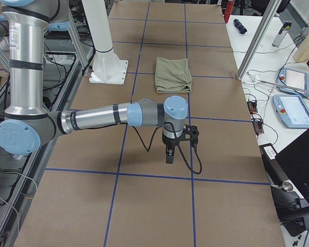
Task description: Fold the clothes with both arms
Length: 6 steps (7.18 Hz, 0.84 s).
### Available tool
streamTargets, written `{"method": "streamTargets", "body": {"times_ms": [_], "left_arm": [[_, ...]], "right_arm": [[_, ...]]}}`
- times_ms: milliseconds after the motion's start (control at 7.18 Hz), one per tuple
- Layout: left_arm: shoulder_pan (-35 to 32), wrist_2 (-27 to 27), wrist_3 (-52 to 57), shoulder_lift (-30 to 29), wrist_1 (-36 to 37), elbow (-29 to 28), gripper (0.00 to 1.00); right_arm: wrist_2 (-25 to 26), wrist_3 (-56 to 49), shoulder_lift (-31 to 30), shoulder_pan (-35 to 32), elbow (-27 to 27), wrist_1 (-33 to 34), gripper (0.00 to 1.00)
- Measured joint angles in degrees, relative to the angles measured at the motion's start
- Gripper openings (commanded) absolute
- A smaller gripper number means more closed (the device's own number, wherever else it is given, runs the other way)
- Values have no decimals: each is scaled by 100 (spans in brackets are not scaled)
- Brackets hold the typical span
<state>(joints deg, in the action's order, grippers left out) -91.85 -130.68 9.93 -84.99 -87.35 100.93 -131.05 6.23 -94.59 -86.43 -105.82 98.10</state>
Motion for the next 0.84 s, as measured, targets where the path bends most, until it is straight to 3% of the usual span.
{"method": "streamTargets", "body": {"times_ms": [836], "left_arm": [[1, -27, 9, 0, -1, -6, 100]], "right_arm": [[0, 1, -64, 24, 2, -1, 100]]}}
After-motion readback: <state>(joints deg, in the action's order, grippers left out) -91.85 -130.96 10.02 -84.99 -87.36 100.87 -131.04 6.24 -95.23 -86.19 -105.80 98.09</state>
